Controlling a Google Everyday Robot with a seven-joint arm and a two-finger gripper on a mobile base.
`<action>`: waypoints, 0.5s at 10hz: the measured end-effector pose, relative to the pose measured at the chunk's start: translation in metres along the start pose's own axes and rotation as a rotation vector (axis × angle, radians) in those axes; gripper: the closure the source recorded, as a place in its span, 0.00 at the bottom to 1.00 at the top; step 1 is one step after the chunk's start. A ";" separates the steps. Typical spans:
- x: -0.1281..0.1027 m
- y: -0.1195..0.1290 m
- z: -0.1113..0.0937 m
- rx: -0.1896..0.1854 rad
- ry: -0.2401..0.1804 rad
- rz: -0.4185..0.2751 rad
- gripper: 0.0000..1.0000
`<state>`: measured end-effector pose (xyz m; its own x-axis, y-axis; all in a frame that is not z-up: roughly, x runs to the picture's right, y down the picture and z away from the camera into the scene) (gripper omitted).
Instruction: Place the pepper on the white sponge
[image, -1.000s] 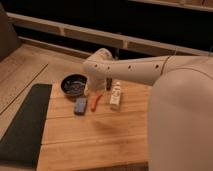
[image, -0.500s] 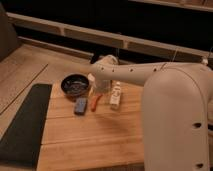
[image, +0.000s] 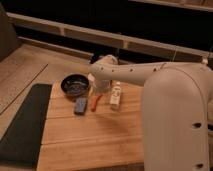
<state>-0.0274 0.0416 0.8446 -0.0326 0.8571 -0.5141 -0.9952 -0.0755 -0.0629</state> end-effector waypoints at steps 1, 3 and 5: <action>-0.004 -0.003 0.003 0.028 -0.013 -0.015 0.35; -0.016 -0.010 0.011 0.082 -0.052 -0.048 0.35; -0.018 -0.008 0.026 0.068 -0.055 -0.046 0.35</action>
<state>-0.0212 0.0395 0.8765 0.0097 0.8858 -0.4639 -0.9997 -0.0026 -0.0258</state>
